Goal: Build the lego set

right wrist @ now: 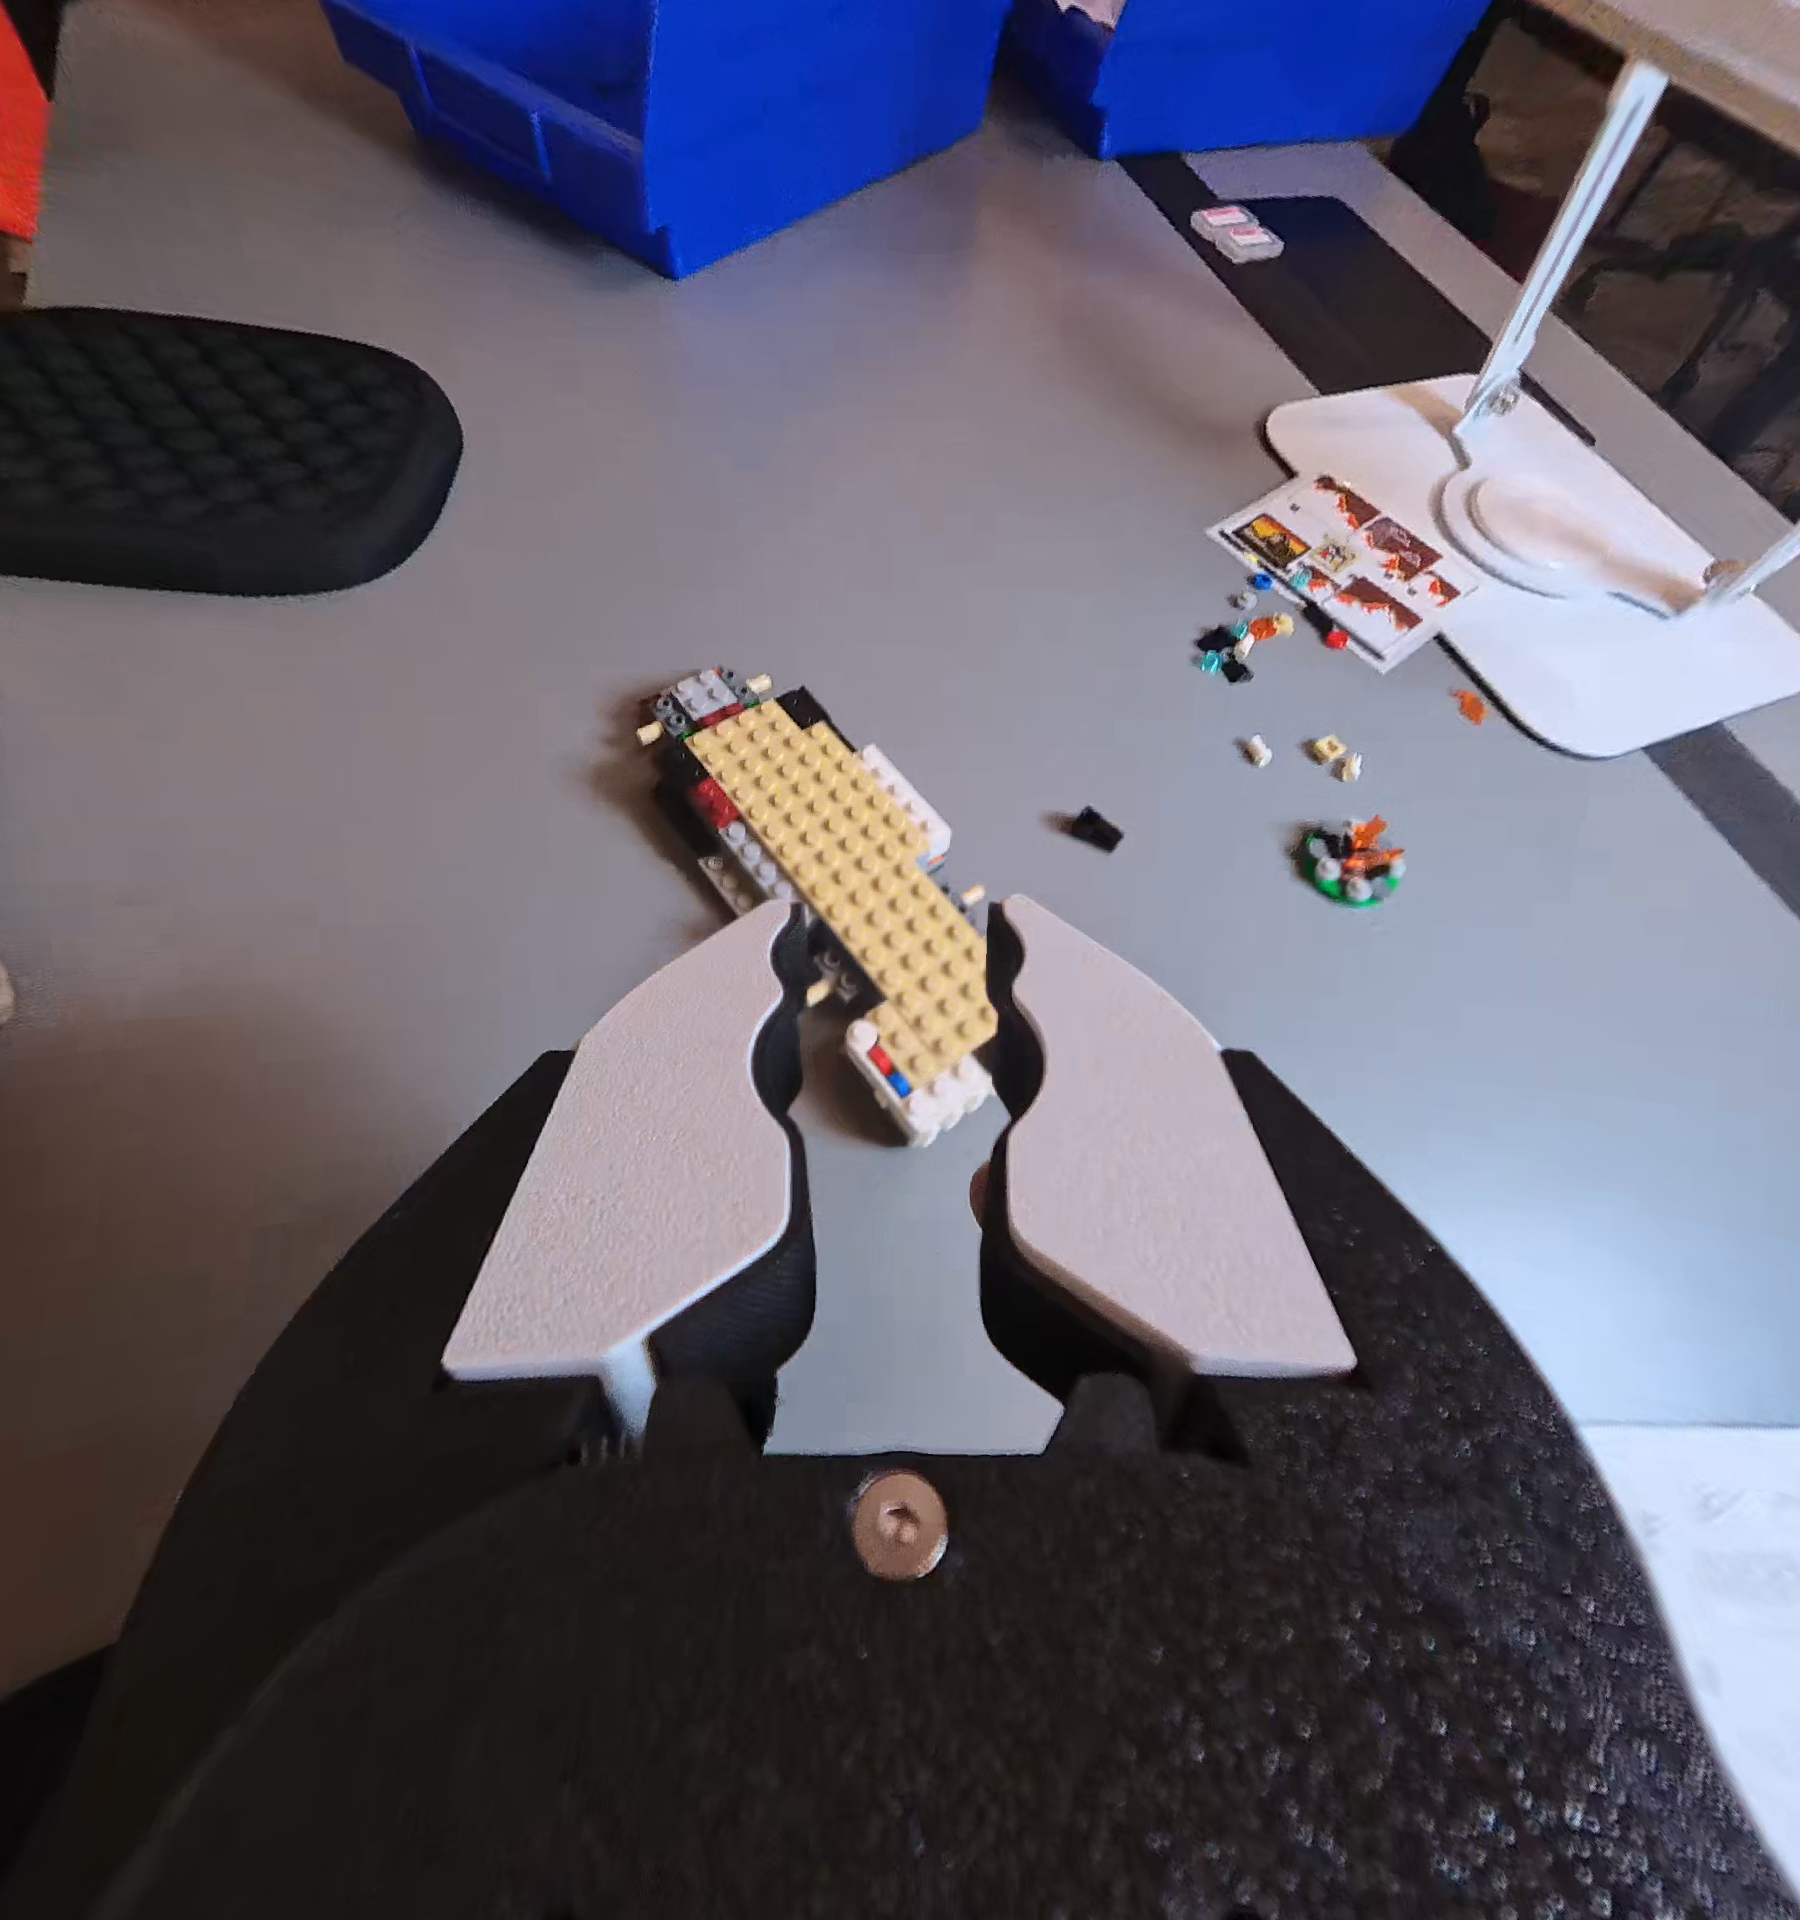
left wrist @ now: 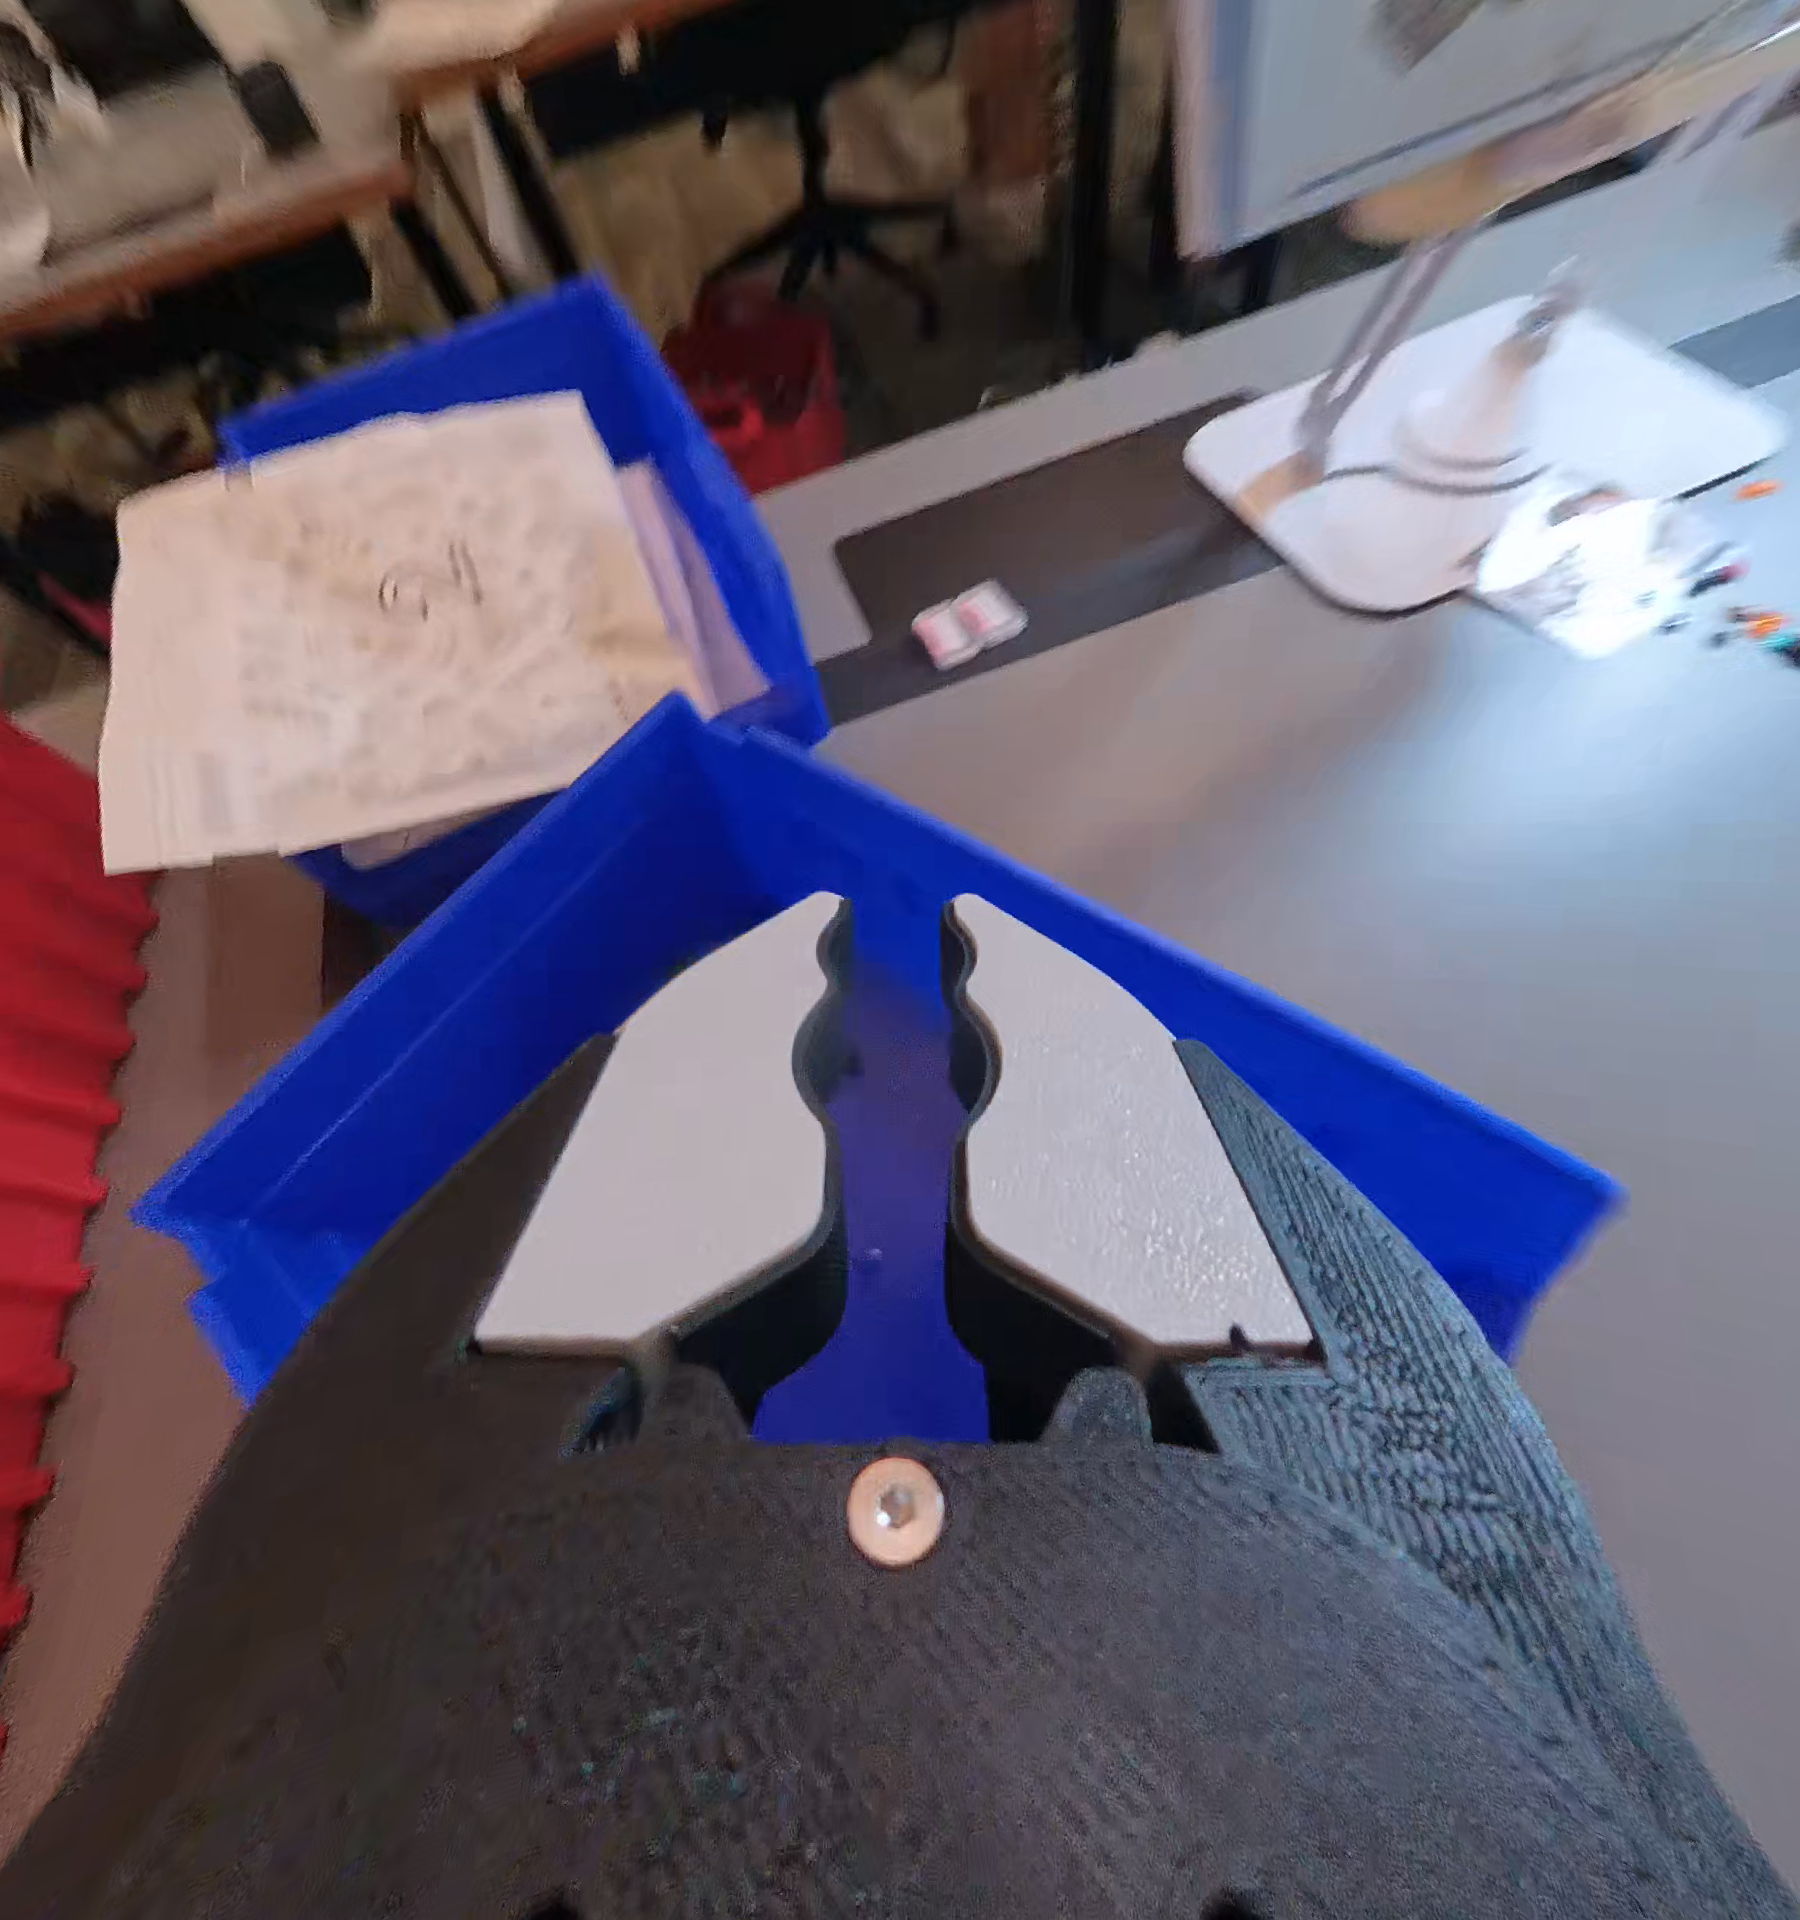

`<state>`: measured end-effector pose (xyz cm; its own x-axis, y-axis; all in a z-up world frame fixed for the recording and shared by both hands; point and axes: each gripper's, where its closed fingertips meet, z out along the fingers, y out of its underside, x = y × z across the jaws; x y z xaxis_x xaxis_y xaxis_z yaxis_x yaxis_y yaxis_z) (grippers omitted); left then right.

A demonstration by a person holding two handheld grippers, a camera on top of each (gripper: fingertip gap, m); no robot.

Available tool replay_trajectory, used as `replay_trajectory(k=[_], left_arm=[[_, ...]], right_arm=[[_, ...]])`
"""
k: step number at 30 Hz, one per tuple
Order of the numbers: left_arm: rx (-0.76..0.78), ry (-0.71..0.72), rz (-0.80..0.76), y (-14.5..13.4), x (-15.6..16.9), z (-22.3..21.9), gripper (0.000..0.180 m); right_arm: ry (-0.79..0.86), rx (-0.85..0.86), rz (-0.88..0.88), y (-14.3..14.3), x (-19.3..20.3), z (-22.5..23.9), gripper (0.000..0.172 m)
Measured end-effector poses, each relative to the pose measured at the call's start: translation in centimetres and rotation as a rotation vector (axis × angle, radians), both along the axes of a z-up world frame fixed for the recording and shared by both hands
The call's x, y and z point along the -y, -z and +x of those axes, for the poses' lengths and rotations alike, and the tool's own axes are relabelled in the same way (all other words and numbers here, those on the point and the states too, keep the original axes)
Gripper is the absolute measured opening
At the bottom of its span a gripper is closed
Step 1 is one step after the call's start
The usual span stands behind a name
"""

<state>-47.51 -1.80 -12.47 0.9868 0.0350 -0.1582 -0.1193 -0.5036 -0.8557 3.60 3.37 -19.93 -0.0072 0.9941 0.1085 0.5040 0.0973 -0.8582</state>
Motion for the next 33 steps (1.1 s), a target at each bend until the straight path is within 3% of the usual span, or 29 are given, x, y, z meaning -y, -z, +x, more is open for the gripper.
replay_trajectory(k=[6,9,14,16,22,25,27,30,33], left_arm=[[0.017,-0.034,-0.462,10.2,-2.5,-3.5,0.022],[0.026,-0.059,-0.593,13.5,-2.5,-4.2,0.026],[0.066,-0.094,-0.659,15.8,-2.7,-4.6,0.023],[0.107,-0.083,-0.644,16.0,-2.9,-4.2,0.014],[0.12,-0.076,-0.631,16.0,-2.6,-4.0,0.01],[0.098,-0.079,-0.575,14.6,-2.2,-4.0,0.01],[0.061,-0.087,-0.464,11.8,-2.1,-4.0,0.01],[0.018,-0.019,-0.212,4.6,-2.3,-0.7,0.01],[0.04,0.208,0.047,-2.5,-1.6,8.0,0.009]], right_arm=[[0.016,-0.036,0.002,1.1,0.7,1.3,0.033],[0.023,-0.035,0.008,1.1,0.4,1.9,0.033],[0.036,-0.032,0.0,1.3,0.1,2.6,0.033],[0.038,-0.033,0.003,1.3,0.0,2.6,0.032],[0.024,-0.032,0.026,1.3,0.4,2.0,0.031],[0.015,-0.033,0.05,0.9,0.7,1.7,0.031],[0.014,-0.036,0.077,0.5,0.8,1.6,0.031],[0.012,-0.055,0.122,-0.3,0.9,1.2,0.03],[-0.011,-0.104,0.145,-1.4,1.5,0.1,0.03]])
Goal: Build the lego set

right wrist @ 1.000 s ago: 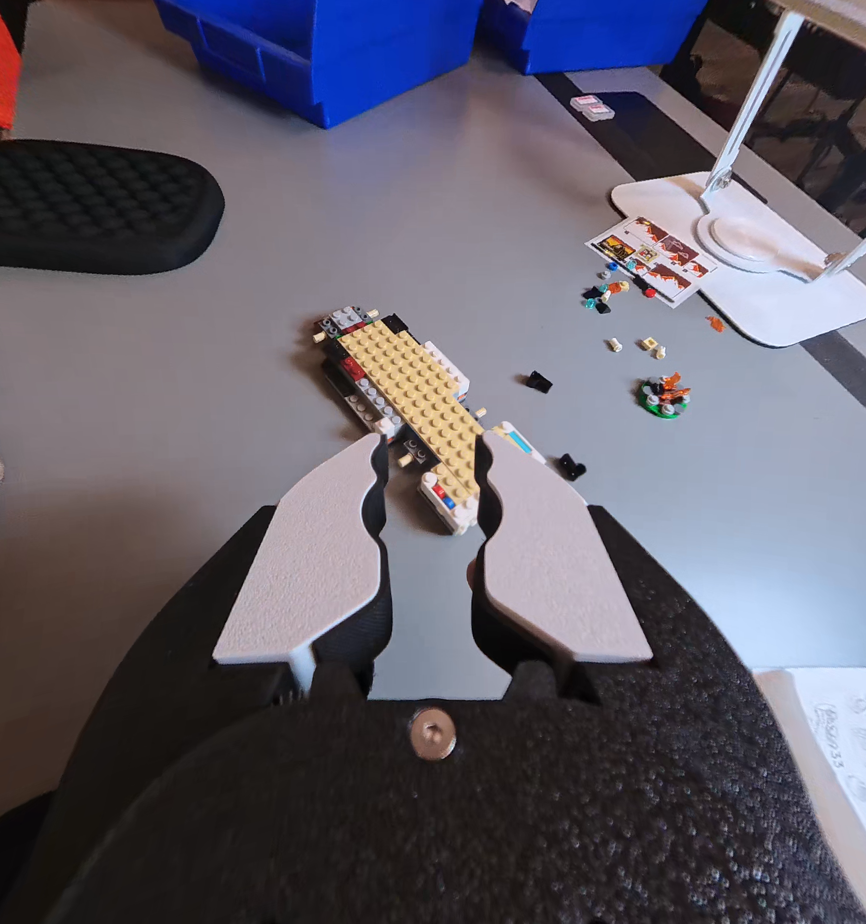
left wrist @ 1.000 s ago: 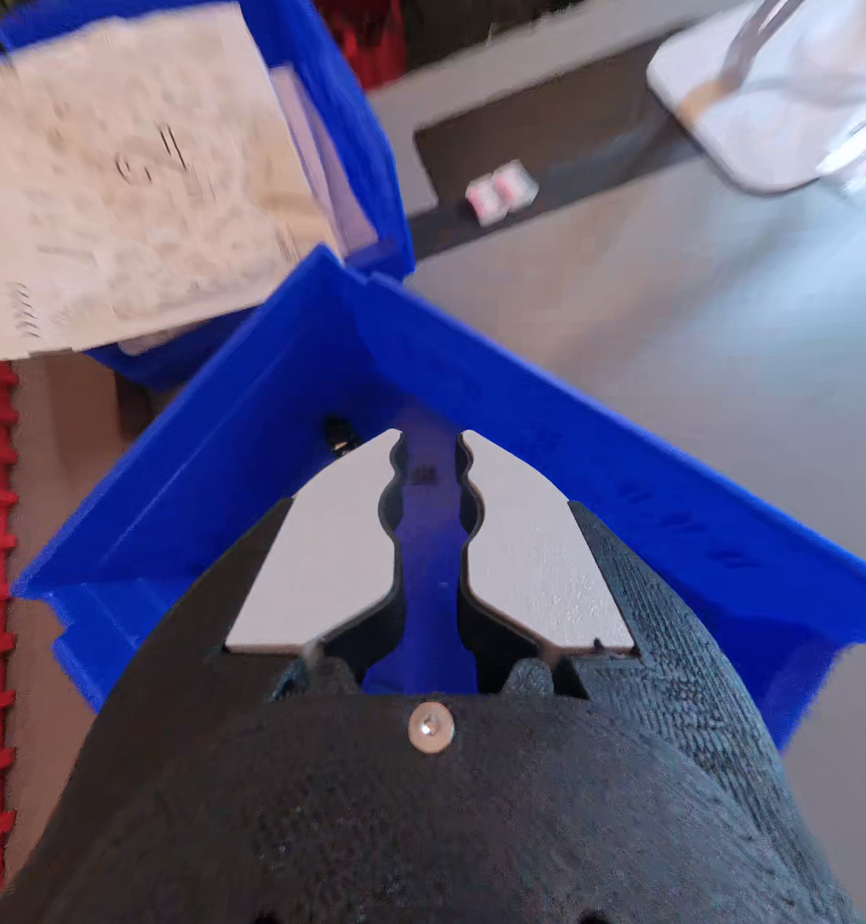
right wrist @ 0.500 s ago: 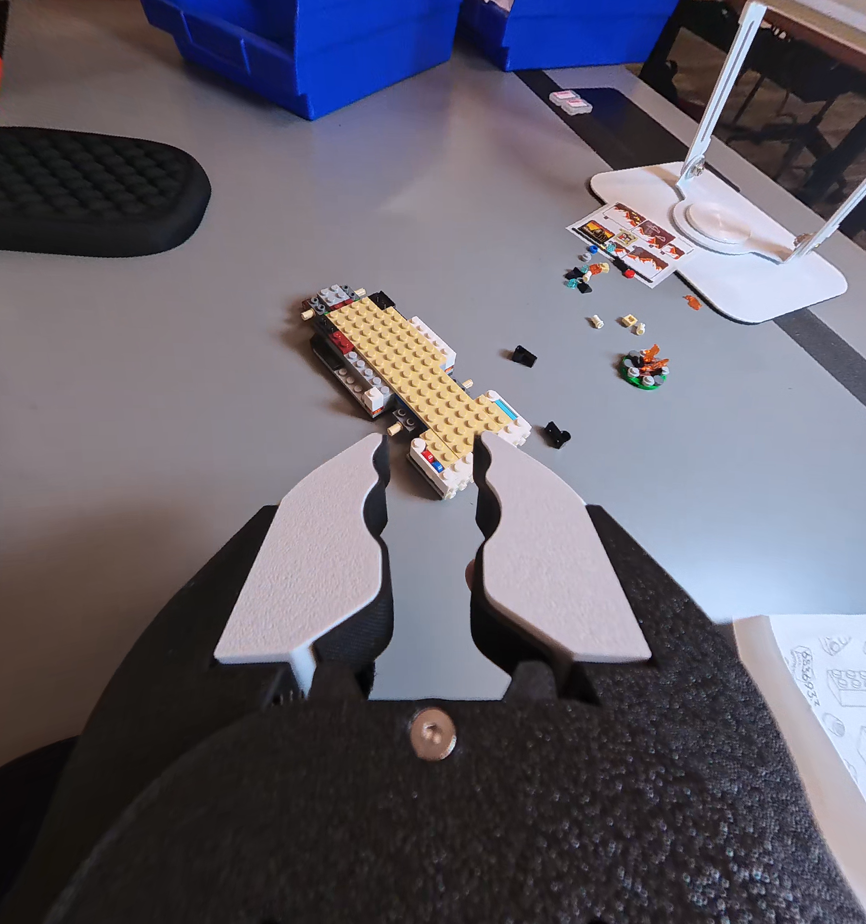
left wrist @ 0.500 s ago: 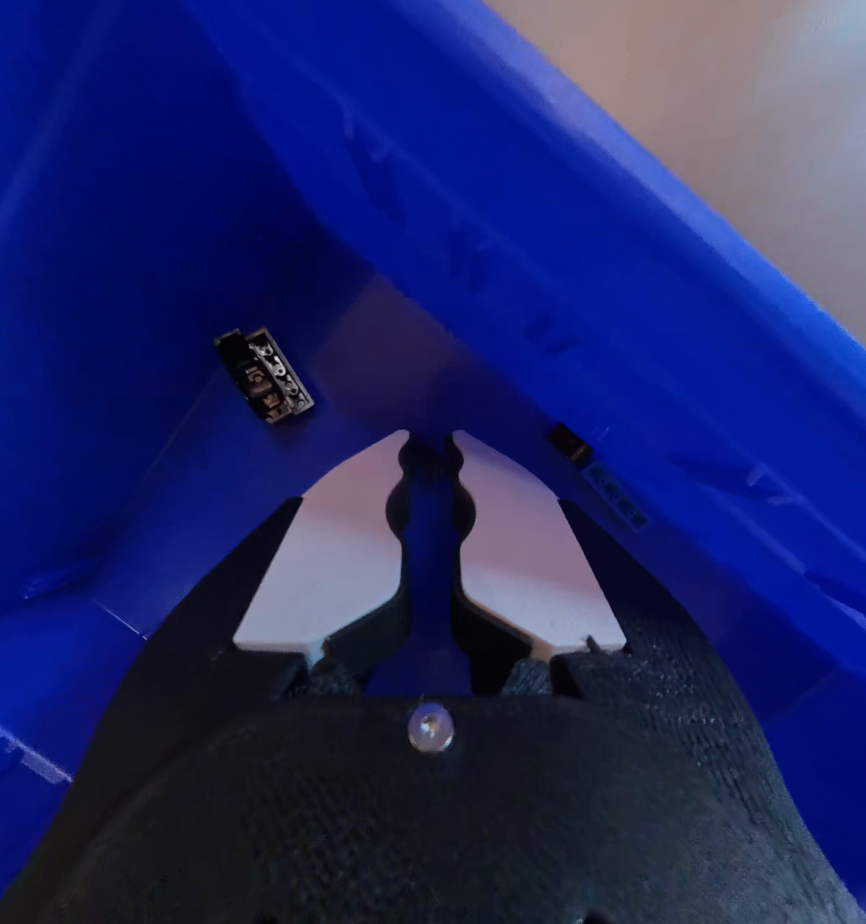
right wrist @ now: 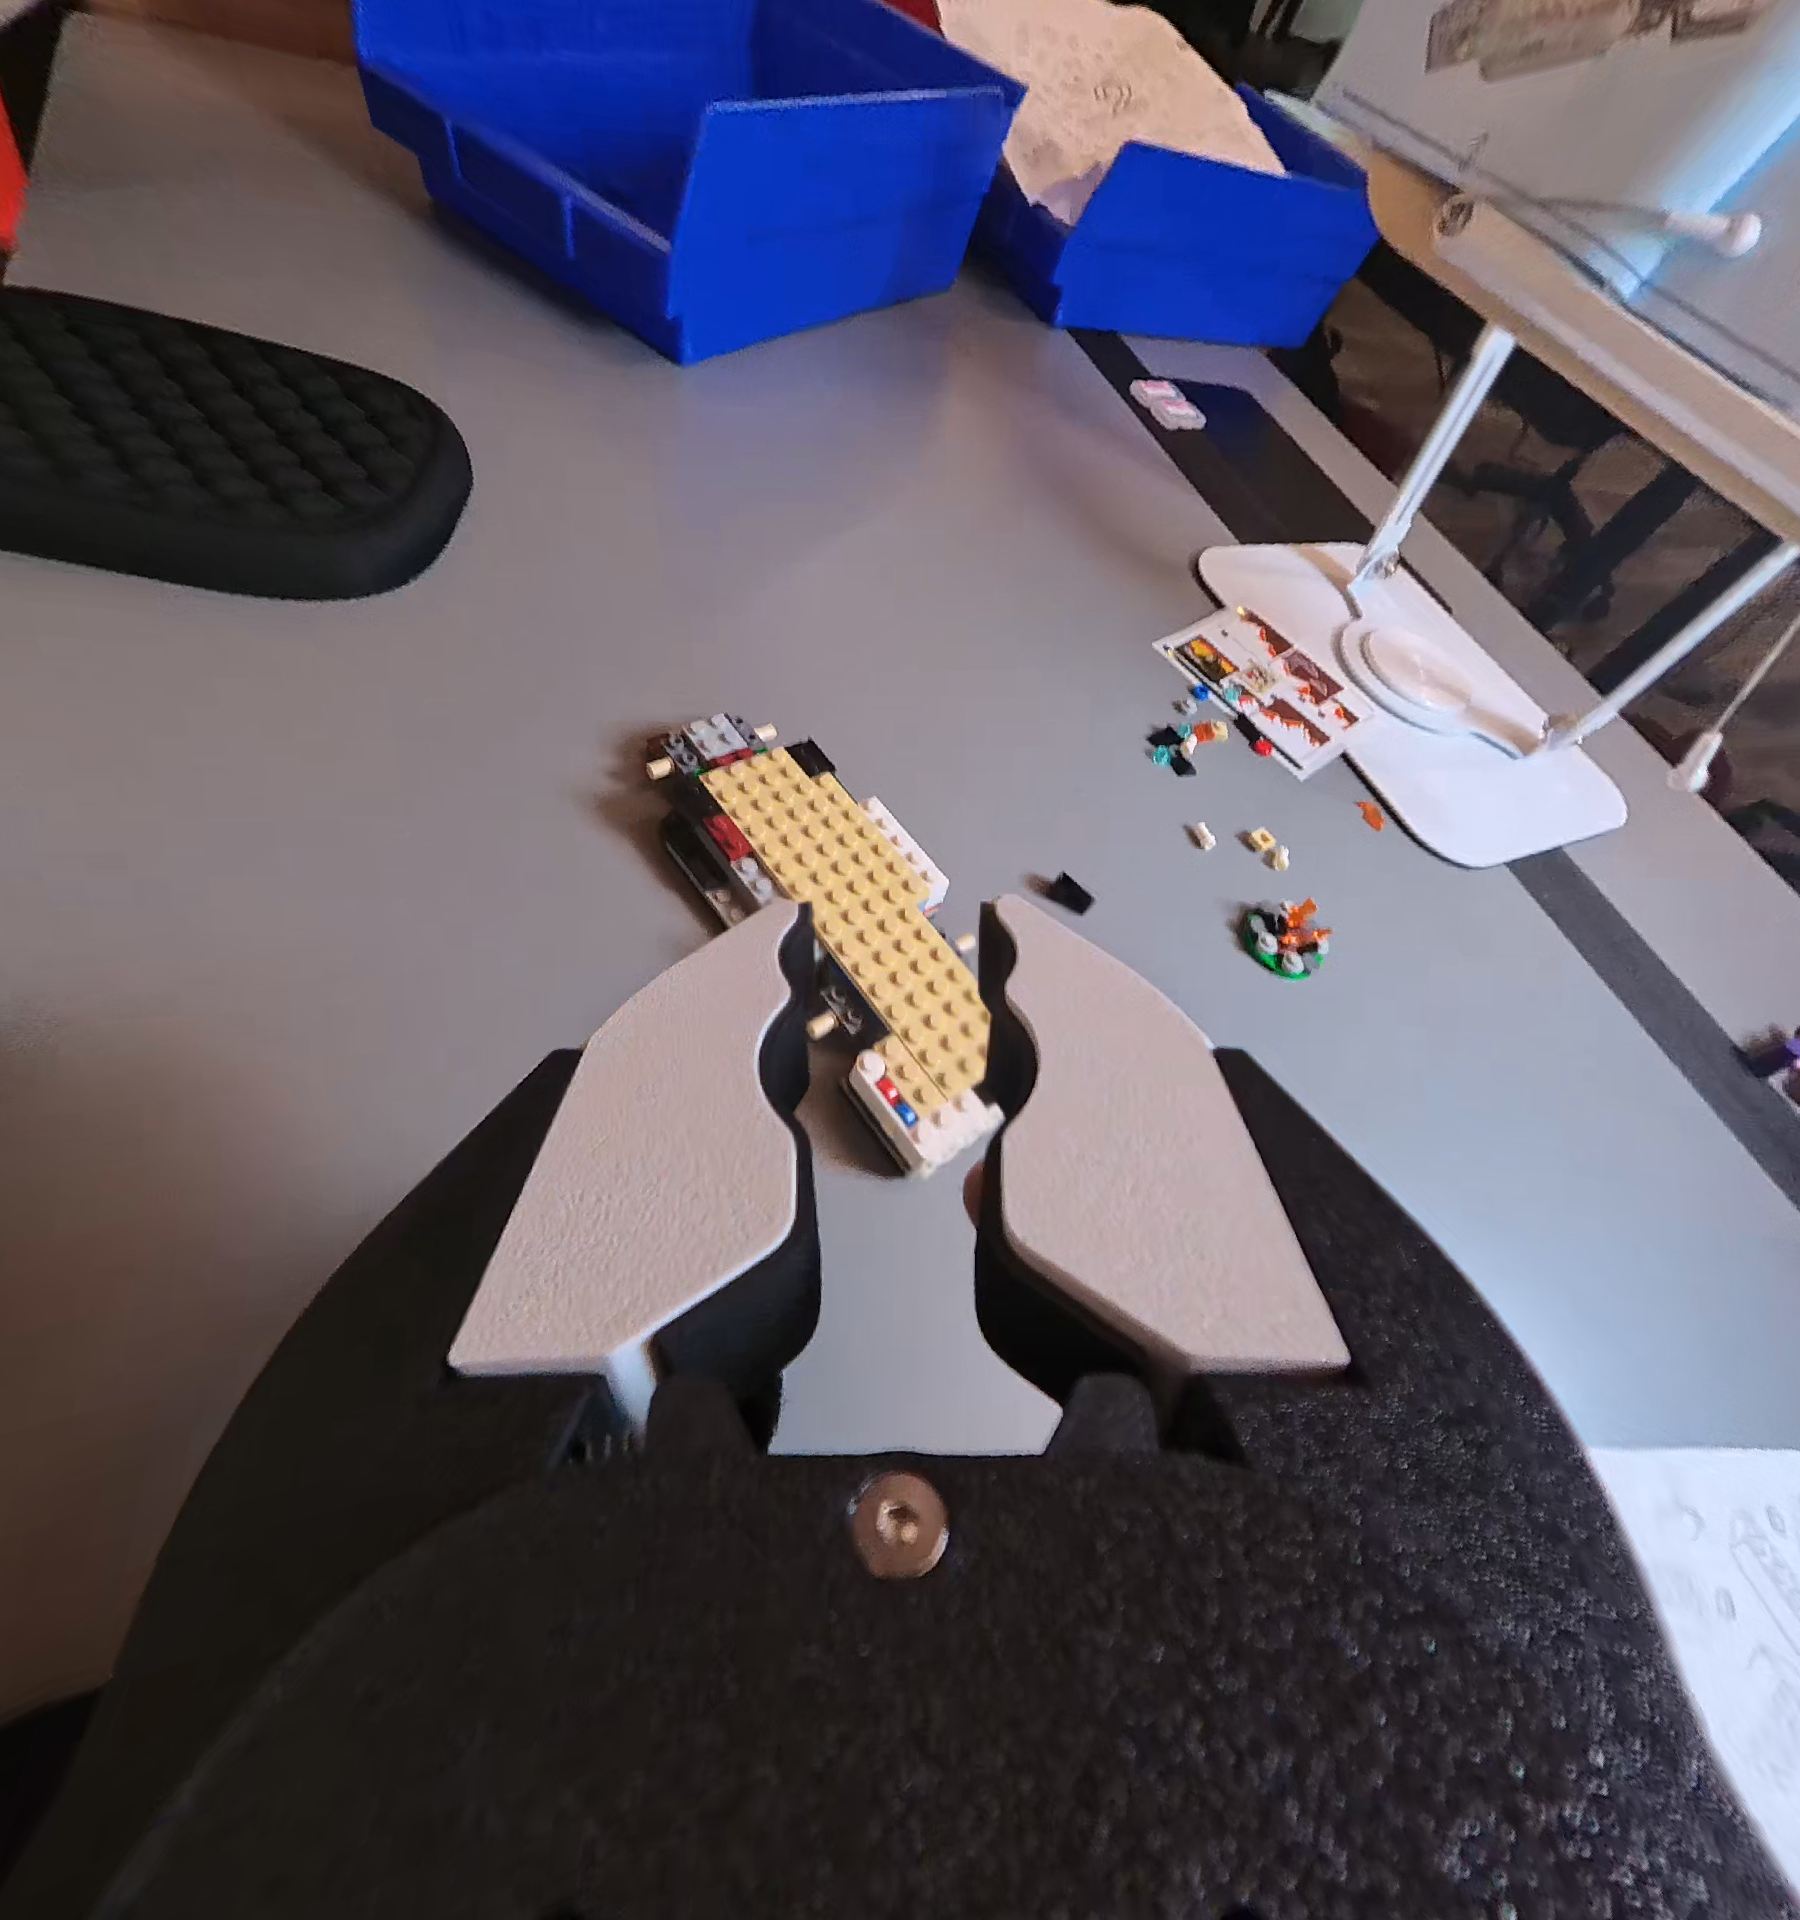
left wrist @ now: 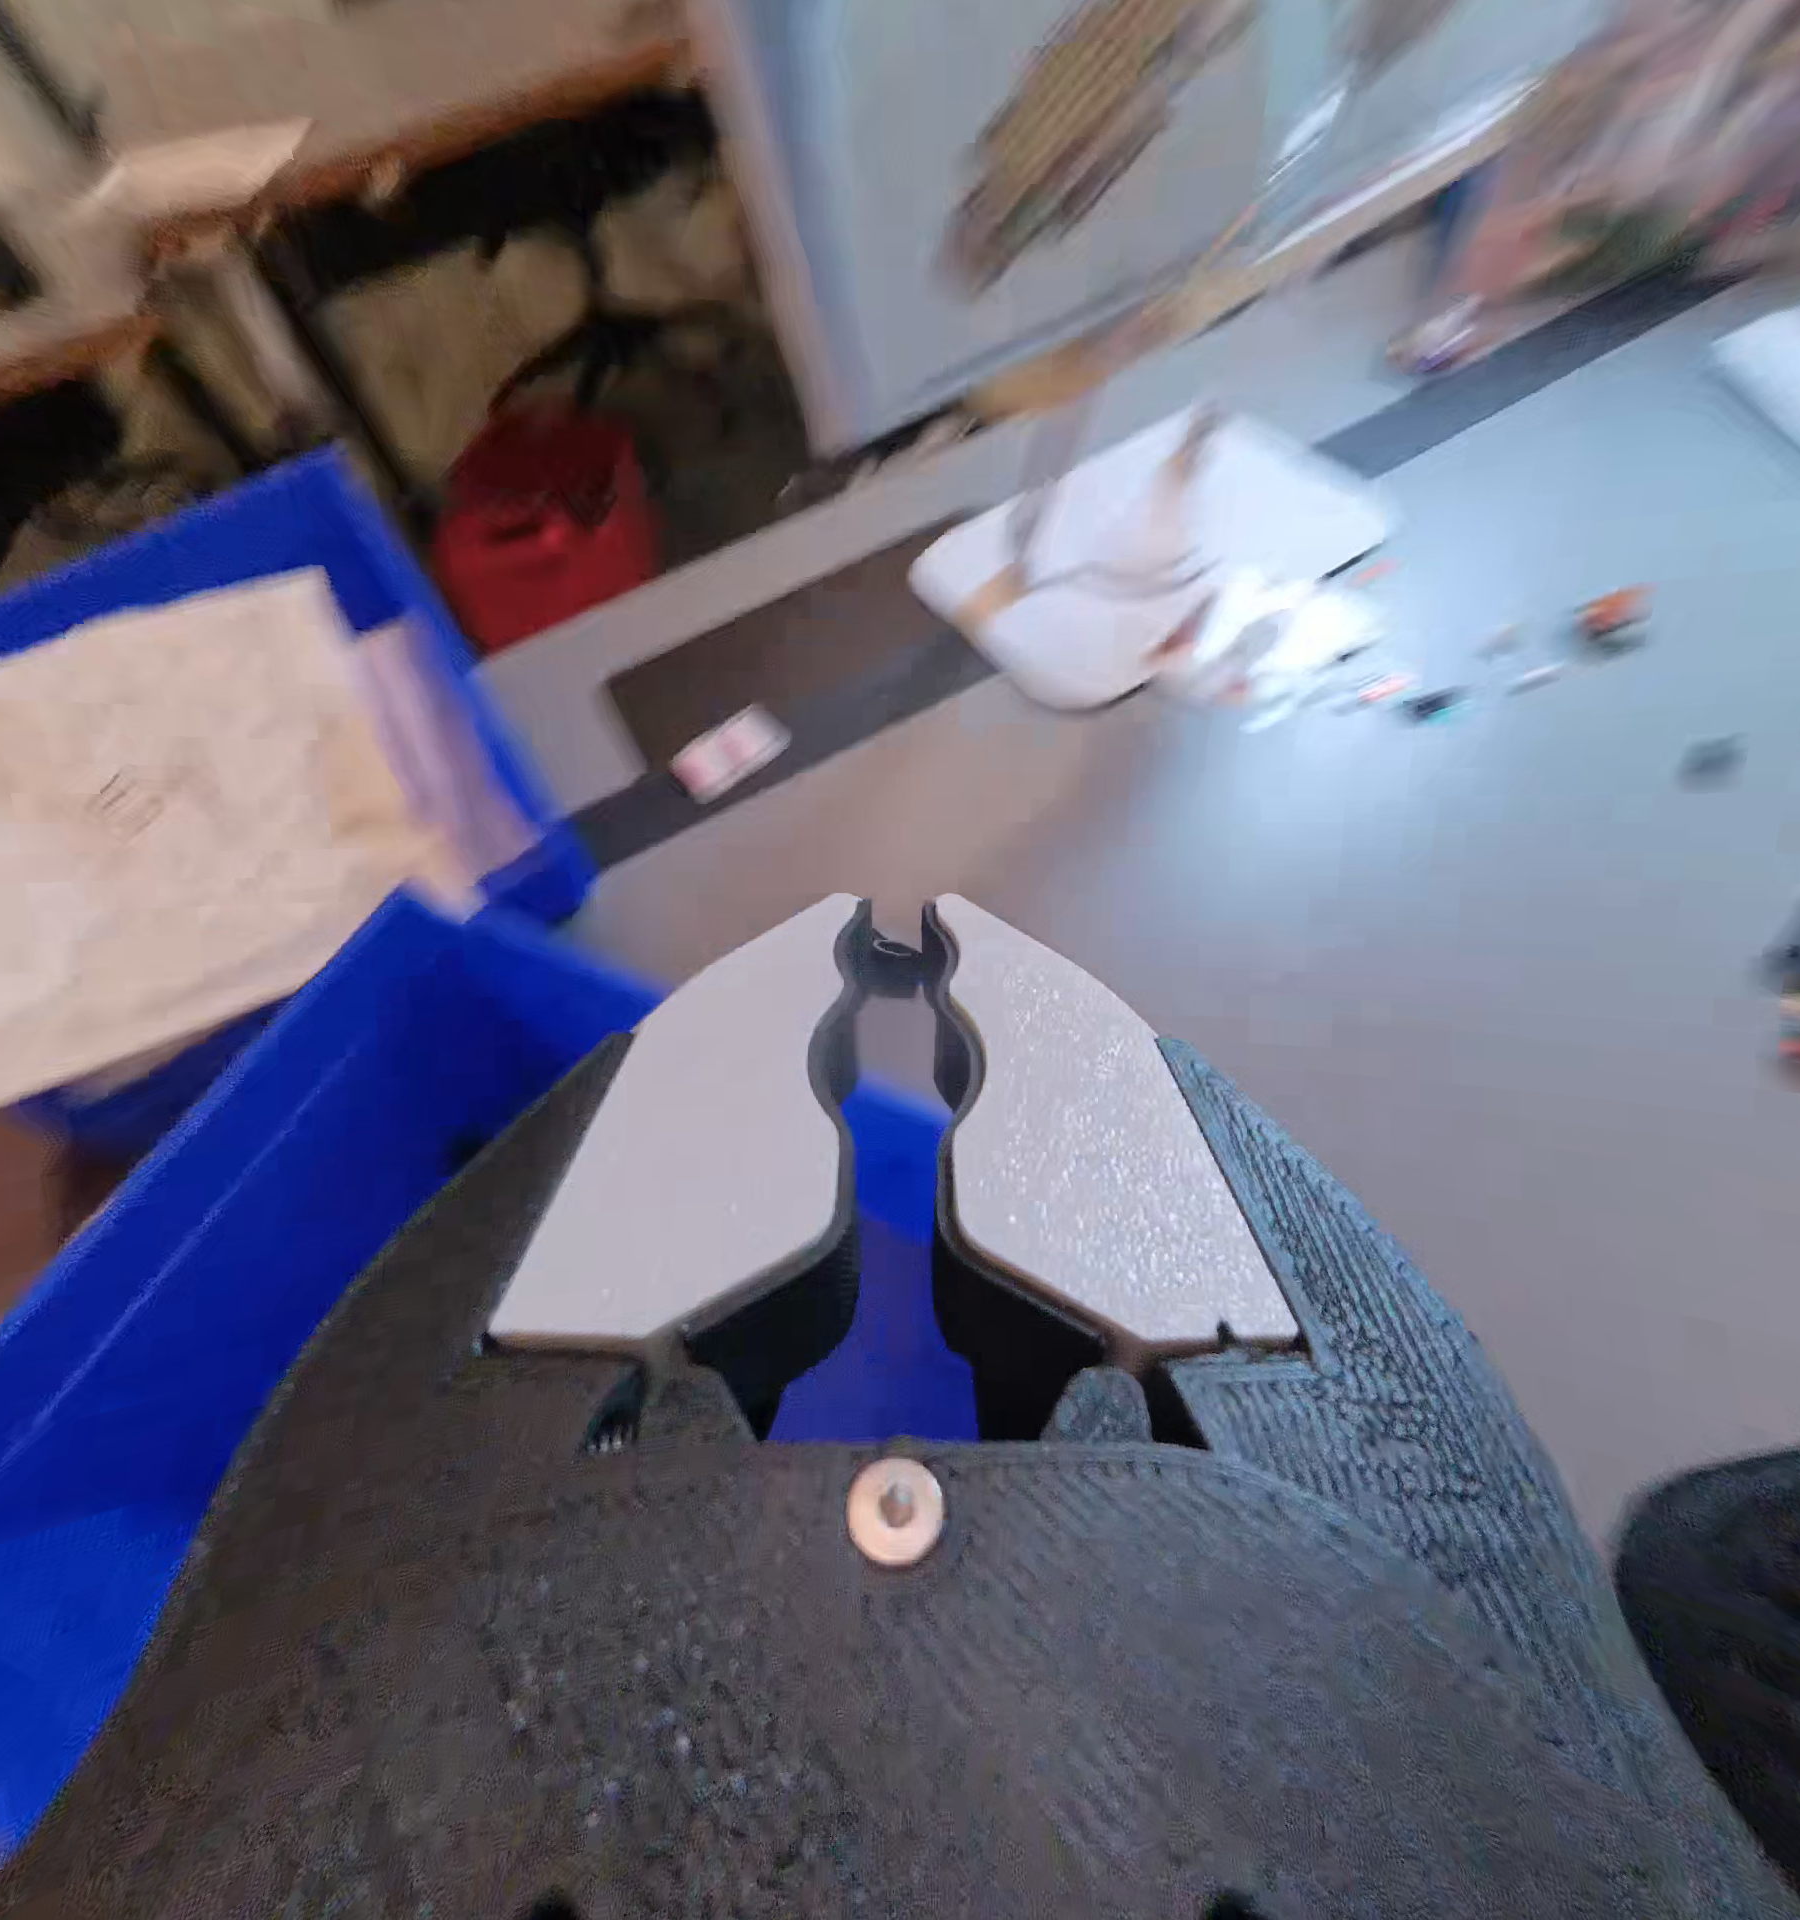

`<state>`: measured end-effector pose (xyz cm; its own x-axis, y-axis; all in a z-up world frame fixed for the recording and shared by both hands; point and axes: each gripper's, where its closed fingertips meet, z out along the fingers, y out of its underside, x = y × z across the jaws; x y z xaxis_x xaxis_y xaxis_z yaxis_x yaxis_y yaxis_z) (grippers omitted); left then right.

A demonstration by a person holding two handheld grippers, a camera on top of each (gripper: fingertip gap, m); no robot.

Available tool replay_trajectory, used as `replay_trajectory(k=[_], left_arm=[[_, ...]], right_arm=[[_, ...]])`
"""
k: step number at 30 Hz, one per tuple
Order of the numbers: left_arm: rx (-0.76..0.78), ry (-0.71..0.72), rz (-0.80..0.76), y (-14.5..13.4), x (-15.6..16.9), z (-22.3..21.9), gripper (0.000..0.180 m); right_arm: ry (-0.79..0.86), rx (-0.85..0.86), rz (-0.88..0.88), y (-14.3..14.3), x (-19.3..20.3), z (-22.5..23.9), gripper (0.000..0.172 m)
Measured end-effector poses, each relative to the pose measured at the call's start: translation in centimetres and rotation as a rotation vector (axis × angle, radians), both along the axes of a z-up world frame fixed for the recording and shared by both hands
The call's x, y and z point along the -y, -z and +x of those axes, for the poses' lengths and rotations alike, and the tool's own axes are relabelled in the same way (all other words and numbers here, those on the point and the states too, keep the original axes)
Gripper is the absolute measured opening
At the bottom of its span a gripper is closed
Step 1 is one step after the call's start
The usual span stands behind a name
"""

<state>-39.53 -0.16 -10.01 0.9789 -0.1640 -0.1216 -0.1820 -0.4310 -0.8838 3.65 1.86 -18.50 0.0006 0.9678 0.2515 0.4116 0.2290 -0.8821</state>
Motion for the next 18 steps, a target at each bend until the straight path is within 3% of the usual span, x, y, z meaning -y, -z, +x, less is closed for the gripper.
replay_trajectory(k=[3,9,13,18], left_arm=[[0.187,0.295,0.132,-2.0,1.4,11.1,0.009],[0.747,0.708,0.085,1.7,2.0,27.9,0.009],[1.024,0.827,0.02,1.0,0.9,32.5,0.009],[1.07,0.882,-0.021,1.0,0.7,34.8,0.009]], right_arm=[[-0.042,-0.068,0.007,-1.0,1.2,-2.0,0.03],[-0.084,-0.139,0.169,-3.8,3.0,-5.9,0.03],[-0.111,-0.154,0.307,-6.5,3.8,-7.7,0.03],[-0.091,-0.178,0.364,-6.3,3.4,-8.8,0.028]])
